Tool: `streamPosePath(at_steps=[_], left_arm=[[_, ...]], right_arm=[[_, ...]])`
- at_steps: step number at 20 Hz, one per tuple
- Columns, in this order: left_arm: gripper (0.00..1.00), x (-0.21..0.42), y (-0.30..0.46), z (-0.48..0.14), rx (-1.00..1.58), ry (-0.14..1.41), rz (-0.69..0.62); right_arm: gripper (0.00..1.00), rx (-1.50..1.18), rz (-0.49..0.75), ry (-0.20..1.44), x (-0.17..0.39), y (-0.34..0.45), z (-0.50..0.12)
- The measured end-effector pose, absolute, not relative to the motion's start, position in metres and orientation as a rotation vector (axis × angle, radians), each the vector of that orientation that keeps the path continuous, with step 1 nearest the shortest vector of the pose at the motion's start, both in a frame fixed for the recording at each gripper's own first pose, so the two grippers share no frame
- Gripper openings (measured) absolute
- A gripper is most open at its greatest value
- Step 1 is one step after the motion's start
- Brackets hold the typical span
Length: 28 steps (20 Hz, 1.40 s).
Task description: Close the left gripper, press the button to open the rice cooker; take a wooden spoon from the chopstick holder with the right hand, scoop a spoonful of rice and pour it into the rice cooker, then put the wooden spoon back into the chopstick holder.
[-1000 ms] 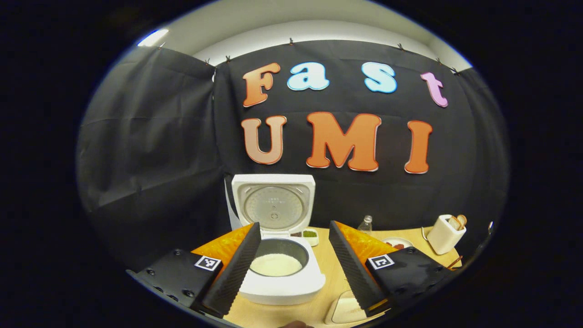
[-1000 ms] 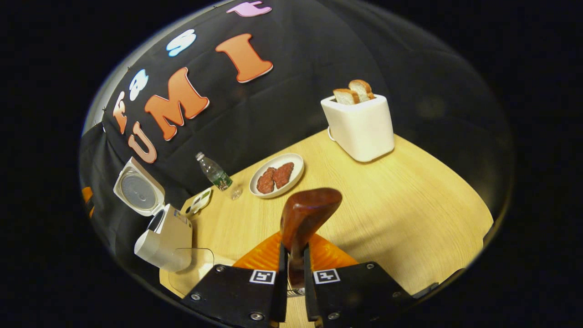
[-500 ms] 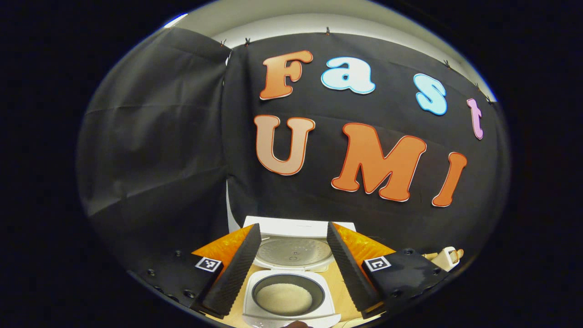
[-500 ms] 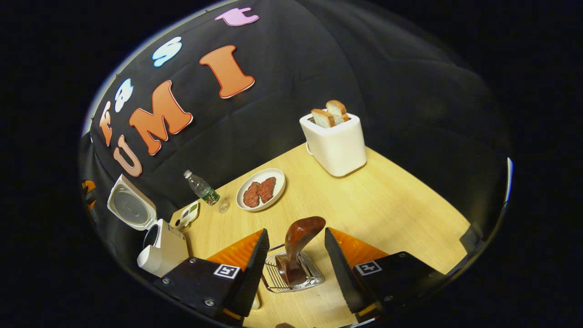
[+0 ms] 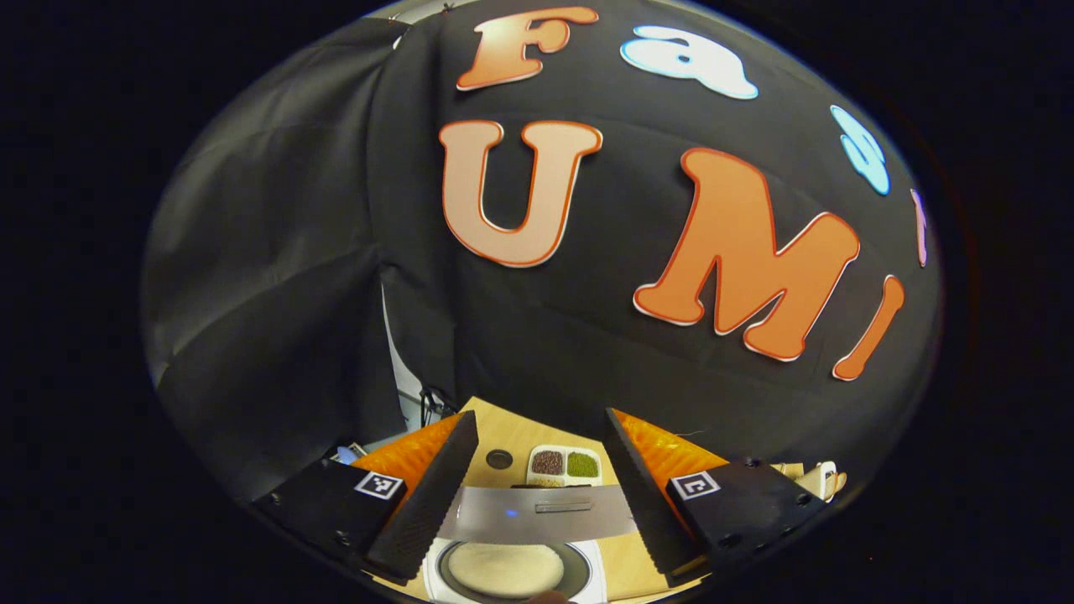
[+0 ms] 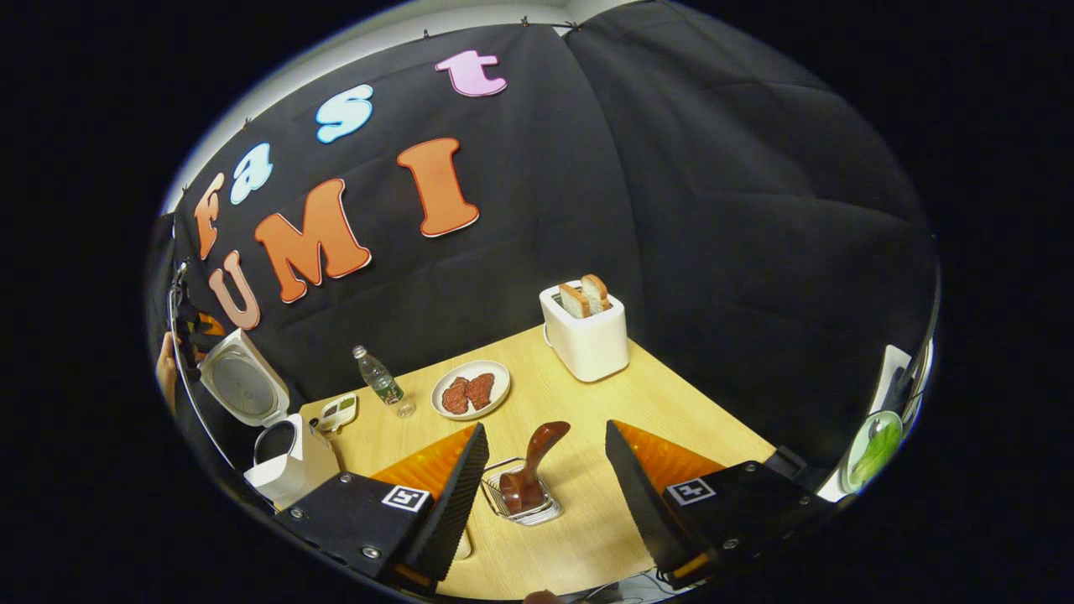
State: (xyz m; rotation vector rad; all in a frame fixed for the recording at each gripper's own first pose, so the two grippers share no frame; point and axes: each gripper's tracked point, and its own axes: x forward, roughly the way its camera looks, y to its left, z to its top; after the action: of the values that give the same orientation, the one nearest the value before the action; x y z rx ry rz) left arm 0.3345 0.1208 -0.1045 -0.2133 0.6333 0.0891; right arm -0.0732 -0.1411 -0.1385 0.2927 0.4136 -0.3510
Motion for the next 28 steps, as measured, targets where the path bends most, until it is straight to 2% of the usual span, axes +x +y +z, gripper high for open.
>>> streamPosePath(at_steps=[5, 12, 18, 22, 28], left_arm=[[1.0, 0.321, 0.115, -0.13, -0.117, 0.786, 0.098], [1.0, 0.222, 0.093, -0.165, -0.173, 1.166, 0.097], [1.0, 0.152, 0.077, -0.232, -0.156, 1.374, 0.092], [1.0, 0.111, 0.063, -0.289, -0.203, 1.533, 0.158], [1.0, 0.113, 0.065, -0.289, -0.201, 1.413, 0.188]], right_arm=[[0.87, 0.249, -0.334, 0.42, -0.077, -0.13, -0.128], [0.88, 0.246, -0.169, 0.469, -0.044, -0.083, -0.137], [0.87, 0.206, -0.058, 0.493, -0.027, -0.055, -0.138], [0.87, 0.19, -0.014, 0.507, -0.02, -0.042, -0.141], [0.87, 0.156, 0.05, 0.518, -0.009, -0.017, -0.142]])
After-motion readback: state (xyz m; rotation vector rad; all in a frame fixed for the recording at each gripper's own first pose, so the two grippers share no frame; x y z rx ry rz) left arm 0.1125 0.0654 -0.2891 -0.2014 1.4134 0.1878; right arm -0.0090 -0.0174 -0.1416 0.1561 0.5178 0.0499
